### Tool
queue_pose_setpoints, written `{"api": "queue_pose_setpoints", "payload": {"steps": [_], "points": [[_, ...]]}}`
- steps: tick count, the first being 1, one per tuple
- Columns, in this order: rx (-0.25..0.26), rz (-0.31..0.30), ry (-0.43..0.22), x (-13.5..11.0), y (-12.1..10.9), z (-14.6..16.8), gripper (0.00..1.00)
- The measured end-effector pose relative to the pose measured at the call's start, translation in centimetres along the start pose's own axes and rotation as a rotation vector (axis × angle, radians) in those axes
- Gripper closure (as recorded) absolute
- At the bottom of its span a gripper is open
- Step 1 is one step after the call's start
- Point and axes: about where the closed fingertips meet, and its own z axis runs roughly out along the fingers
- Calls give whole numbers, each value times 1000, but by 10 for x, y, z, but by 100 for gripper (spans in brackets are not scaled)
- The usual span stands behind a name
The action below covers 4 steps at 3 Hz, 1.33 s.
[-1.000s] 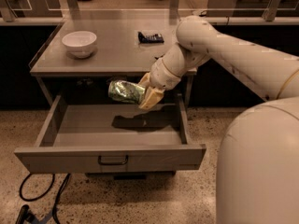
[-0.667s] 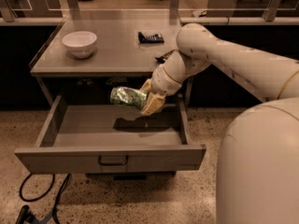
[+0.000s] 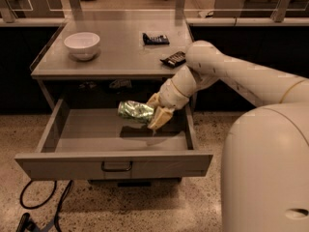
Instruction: Place green can into top drawer
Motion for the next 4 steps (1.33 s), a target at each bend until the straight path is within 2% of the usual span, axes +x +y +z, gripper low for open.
{"api": "queue_pose_setpoints", "payload": {"steps": [1,2,3,4], "points": [[-37,14,-9,32,21,33,100],[-42,16,-10,34,23,36,100],[-42,16,-10,34,23,36,81],[-42,16,-10,34,23,36,58]]}}
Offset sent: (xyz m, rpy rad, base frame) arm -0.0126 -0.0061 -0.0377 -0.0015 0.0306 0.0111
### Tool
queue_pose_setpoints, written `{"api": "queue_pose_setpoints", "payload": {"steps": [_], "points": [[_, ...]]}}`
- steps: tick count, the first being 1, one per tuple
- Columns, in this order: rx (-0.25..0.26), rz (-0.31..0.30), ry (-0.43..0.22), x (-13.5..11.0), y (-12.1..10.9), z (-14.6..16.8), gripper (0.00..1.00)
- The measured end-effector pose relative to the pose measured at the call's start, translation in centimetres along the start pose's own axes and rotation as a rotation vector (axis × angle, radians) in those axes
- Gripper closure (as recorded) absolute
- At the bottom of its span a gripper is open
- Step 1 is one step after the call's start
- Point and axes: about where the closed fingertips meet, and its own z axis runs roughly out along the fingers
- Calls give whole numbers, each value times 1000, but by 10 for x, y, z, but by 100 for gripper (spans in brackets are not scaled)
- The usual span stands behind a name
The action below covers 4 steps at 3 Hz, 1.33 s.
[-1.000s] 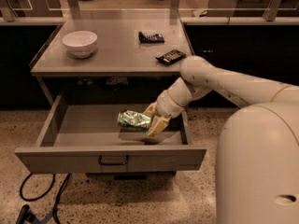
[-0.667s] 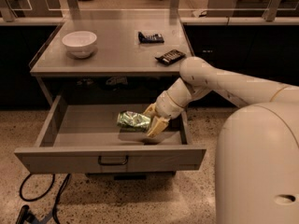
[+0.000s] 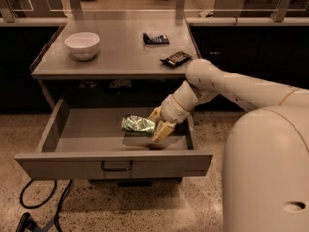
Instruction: Place green can into top drawer
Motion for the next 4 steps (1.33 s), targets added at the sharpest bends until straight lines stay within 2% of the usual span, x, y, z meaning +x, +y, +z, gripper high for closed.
{"api": "queue_pose_setpoints", "payload": {"steps": [2,3,4], "points": [[0,0,0,0,0,0,12],[0,0,0,0,0,0,0],[0,0,0,0,0,0,0]]}}
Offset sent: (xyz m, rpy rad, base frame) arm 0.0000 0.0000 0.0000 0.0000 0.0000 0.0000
